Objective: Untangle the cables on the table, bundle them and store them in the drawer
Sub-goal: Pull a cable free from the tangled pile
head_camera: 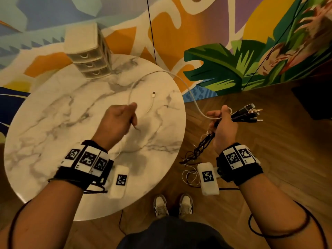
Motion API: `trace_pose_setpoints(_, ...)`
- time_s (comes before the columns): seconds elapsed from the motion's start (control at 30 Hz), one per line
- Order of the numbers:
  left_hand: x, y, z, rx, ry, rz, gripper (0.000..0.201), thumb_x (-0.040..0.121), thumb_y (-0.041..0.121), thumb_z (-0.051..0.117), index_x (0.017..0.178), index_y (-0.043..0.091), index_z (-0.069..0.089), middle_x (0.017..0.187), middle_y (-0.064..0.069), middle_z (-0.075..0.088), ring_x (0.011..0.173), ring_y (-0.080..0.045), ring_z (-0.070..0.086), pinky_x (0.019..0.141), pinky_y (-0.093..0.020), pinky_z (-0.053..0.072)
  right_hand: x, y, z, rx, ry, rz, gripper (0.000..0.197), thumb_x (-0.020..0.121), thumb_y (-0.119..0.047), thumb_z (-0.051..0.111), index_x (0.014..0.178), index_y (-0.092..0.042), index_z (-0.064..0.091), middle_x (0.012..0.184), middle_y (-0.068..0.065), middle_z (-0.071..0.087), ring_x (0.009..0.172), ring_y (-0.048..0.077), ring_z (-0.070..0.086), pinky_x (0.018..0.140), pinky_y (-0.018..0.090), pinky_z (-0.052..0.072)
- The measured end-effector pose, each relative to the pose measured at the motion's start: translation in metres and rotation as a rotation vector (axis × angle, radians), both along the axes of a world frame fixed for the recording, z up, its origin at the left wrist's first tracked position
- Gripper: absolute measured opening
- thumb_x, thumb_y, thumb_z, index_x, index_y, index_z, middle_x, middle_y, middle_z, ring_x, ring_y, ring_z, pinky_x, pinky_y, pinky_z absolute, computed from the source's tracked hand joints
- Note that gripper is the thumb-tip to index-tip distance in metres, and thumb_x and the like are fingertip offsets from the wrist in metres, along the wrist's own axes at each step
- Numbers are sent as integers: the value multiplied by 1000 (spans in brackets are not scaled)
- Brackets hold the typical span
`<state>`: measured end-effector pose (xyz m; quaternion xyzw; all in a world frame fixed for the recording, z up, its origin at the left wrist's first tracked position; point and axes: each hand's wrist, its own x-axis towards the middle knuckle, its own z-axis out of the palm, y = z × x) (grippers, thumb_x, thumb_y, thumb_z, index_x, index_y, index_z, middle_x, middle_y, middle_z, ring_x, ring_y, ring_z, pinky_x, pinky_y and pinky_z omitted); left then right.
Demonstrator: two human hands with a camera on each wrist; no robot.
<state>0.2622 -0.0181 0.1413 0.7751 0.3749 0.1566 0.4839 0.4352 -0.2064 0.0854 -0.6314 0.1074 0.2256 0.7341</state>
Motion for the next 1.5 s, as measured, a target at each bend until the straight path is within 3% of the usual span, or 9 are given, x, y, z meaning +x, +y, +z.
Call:
trace_pose_setpoints(0.27,26,-86,-61,-263,301,-495,47,99,32,41,65,9,62,45,-9,52,39,-20,48,48,-26,44,22,-42,8,-57,-91,27,64,100,-36,38,44,-25,65,61,5,51,44,13,36,49,28,28)
trace_pose_setpoints(0.43,19,-109,-119,-222,780,-762,28,97,25,48,121,12,51,117,-14,60,87,-26,60,70,-32,48,23,-69,15,-91,-152,81,61,101,-36,36,48,-34,67,73,17,50,44,17,33,50,31,27)
trace_pose_setpoints(0.6,80,-129,-75,-174,263,-520,75,80,51,64,140,25,27,110,7,52,99,-13,59,87,-32,50,16,-82,9,-156,-203,177,59,101,-40,35,56,-27,70,70,21,51,41,16,35,46,29,30)
trace_pose_setpoints(0.8,137,-141,-44,50,181,-789,23,96,24,48,89,8,62,79,-4,64,61,-6,53,57,-20,37,17,-78,19,-103,-181,230,52,100,-40,35,87,-6,72,51,9,44,36,10,36,39,17,33)
trace_pose_setpoints(0.93,140,-102,-90,164,291,-562,24,97,27,45,89,10,59,90,-15,66,79,-27,60,68,-32,44,24,-92,20,-159,-215,257,53,102,-39,30,92,-8,71,42,-2,46,37,12,38,43,21,34)
trace_pose_setpoints(1.1,125,-99,-126,131,835,-700,50,93,34,51,137,13,38,130,-15,54,114,-31,54,98,-41,44,24,-98,30,-158,-206,278,51,103,-32,31,85,-6,71,46,0,54,40,13,43,50,26,35)
trace_pose_setpoints(1.3,144,-149,-51,-44,-58,-949,57,84,25,65,135,19,41,131,0,48,118,-11,47,98,-23,41,21,-83,44,-274,-446,391,36,100,-30,37,98,-13,69,102,-9,69,93,-7,58,76,3,41)
trace_pose_setpoints(1.37,155,-163,-24,-289,-176,-941,44,82,18,59,124,15,47,114,-2,54,108,-17,53,91,-27,46,25,-79,51,-295,-513,415,33,100,-32,39,98,-18,69,101,-12,67,95,-1,59,82,16,46)
trace_pose_setpoints(1.5,162,-169,0,-502,-229,-751,17,82,11,49,97,16,56,88,-12,57,82,-33,53,72,-49,49,39,-81,67,-113,-435,490,40,97,-44,39,106,-19,69,97,-3,68,73,1,62,55,14,44)
